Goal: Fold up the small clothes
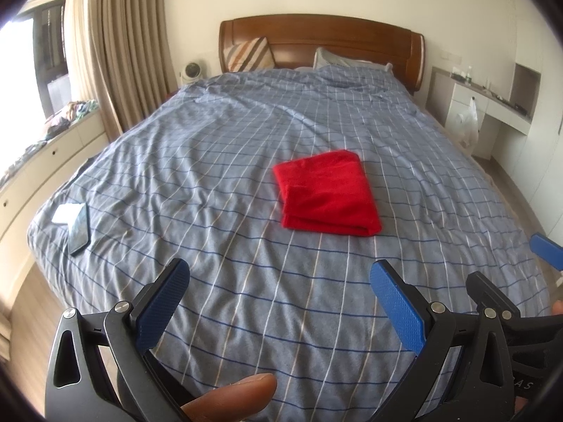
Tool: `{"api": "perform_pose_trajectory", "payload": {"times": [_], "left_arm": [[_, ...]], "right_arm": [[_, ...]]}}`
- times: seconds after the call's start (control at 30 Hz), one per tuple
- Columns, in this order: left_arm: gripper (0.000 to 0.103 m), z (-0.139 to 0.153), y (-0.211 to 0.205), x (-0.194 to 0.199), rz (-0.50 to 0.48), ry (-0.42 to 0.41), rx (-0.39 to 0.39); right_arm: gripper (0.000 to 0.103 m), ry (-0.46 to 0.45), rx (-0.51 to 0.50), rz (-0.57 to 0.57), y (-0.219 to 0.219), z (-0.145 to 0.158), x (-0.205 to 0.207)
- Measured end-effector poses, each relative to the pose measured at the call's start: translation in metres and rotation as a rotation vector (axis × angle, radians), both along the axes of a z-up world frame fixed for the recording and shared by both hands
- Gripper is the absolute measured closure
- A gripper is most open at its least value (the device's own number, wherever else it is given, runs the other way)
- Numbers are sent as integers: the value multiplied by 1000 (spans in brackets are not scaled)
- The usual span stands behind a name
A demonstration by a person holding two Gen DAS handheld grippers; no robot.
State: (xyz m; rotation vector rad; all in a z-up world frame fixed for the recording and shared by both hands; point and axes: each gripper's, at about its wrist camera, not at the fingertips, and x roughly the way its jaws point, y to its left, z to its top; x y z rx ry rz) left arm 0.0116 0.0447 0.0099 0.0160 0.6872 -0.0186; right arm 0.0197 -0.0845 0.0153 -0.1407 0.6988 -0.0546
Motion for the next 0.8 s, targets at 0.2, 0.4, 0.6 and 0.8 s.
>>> {"api": "perform_pose_trajectory", "payload": {"times": [0.2,0.4,0.6,0.8], "left_arm": [[0,4,3,0,6,-12,-2],[0,2,4,2,12,-8,-1],[0,1,4,4,8,-5,2],[0,-3,2,6,6,-2,4]], "right_arm": [[1,-8,5,7,6,2,2],[1,-12,13,-11,4,3,5],[1,-6,11,-18,0,1,11],[1,-2,8,-9,1,-1,12]]}}
